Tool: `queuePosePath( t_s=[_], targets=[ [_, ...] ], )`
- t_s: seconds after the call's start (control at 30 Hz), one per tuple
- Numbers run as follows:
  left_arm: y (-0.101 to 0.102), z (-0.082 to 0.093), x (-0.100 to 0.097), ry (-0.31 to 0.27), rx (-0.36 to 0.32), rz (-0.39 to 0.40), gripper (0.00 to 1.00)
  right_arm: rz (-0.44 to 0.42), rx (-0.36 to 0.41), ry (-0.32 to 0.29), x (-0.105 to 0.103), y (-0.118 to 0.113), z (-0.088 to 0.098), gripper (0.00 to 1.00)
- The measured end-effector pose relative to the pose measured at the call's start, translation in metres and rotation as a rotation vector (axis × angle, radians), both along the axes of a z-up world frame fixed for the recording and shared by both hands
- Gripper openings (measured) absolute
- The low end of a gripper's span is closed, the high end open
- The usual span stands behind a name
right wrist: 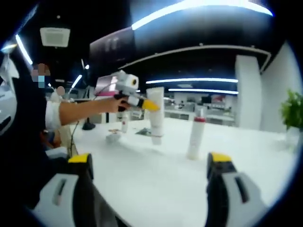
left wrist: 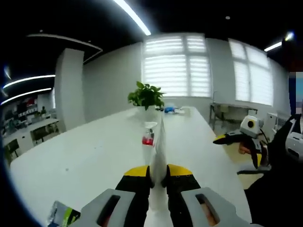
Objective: Arrange the skincare products in the storage area until every visible bottle or jar stands upright without overlapping.
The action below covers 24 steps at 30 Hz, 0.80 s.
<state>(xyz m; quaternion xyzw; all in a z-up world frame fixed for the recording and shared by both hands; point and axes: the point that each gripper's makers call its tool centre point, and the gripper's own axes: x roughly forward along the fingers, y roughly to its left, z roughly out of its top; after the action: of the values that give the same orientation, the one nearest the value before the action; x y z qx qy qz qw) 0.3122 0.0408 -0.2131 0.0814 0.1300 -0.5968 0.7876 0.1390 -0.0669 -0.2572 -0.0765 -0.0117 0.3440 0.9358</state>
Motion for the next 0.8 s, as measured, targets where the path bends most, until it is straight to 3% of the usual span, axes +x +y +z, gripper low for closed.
queuePosePath(
  t_s=[0.47,0.8],
  targets=[
    [-0.015,-0.012,0.014,0.032,0.066,-0.068,0.10,0.009,-0.003,0.027,-0.002,-0.002,-0.011,1.00],
    [-0.031,-0.018,0.020,0.052,0.098,-0.102,0.10,-0.010,0.002,0.028,-0.003,-0.007,-0.010,1.00]
  ],
)
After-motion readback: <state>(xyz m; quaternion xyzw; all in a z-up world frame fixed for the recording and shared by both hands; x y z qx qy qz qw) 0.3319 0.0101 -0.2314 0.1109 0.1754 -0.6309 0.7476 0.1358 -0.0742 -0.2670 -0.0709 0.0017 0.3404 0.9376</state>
